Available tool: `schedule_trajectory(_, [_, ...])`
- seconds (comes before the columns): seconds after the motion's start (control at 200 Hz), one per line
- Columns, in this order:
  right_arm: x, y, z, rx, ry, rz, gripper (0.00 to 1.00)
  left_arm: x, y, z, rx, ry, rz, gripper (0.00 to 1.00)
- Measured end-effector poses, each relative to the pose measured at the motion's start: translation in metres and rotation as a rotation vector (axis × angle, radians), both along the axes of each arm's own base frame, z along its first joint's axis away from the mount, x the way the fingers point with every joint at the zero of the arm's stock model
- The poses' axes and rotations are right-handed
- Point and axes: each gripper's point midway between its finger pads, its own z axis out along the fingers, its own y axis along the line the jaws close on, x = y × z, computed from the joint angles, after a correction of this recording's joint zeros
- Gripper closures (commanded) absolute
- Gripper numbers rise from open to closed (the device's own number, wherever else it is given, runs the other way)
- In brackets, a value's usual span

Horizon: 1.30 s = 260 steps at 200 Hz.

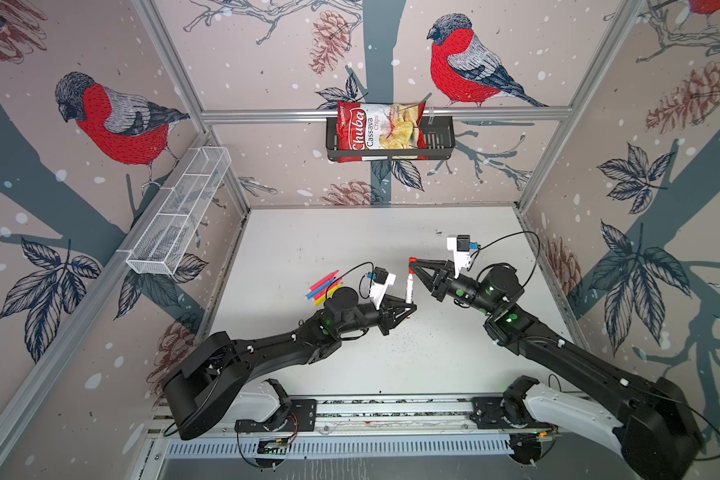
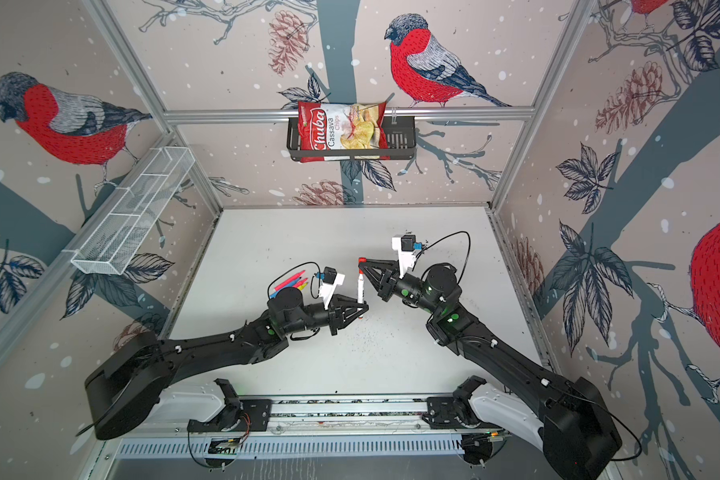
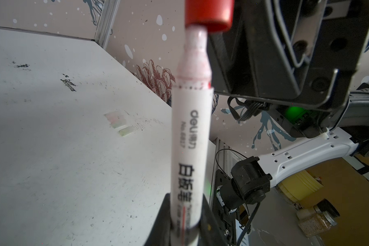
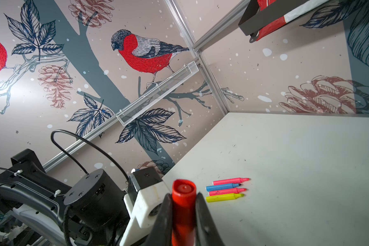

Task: Insert the pens into the pen caps
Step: 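Press the red cap down onto the marker tip and open the right gripper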

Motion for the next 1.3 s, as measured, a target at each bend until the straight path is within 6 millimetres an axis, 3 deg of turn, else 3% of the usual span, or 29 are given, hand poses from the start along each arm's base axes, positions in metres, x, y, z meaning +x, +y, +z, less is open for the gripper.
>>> schedule_trajectory(0.485, [-0.002,0.002,-0.007,-0.032,-0.011,-0.008,0.95,0.000,-0.004,0.009,-0.032,0.014,-0.015,1.00])
schedule_trajectory(0.685, [-0.004,0.001,-0.006,-0.042,-0.020,-0.003,0.90,0.000,-0.003,0.011,-0.044,0.022,-0.008,1.00])
schedule_trajectory(0.755, [-0.006,-0.001,-0.004,-0.038,-0.026,-0.006,0.82,0.000,-0.004,0.014,-0.049,0.017,-0.013,1.00])
schedule_trajectory(0.886, [-0.010,-0.004,0.007,-0.034,-0.038,-0.007,0.46,0.005,-0.006,0.025,-0.058,-0.022,0.004,1.00])
schedule_trajectory(0.956, [-0.014,-0.007,0.016,-0.041,-0.057,-0.008,0.35,0.011,-0.005,0.027,-0.055,-0.045,0.034,1.00])
schedule_trajectory(1.131, [-0.018,-0.018,0.048,-0.032,-0.111,-0.047,0.30,0.016,0.001,0.024,-0.012,-0.075,0.079,1.00])
schedule_trajectory(1.301, [0.004,-0.013,0.070,-0.087,-0.105,-0.109,0.32,0.018,0.007,0.020,0.041,-0.106,0.123,1.00])
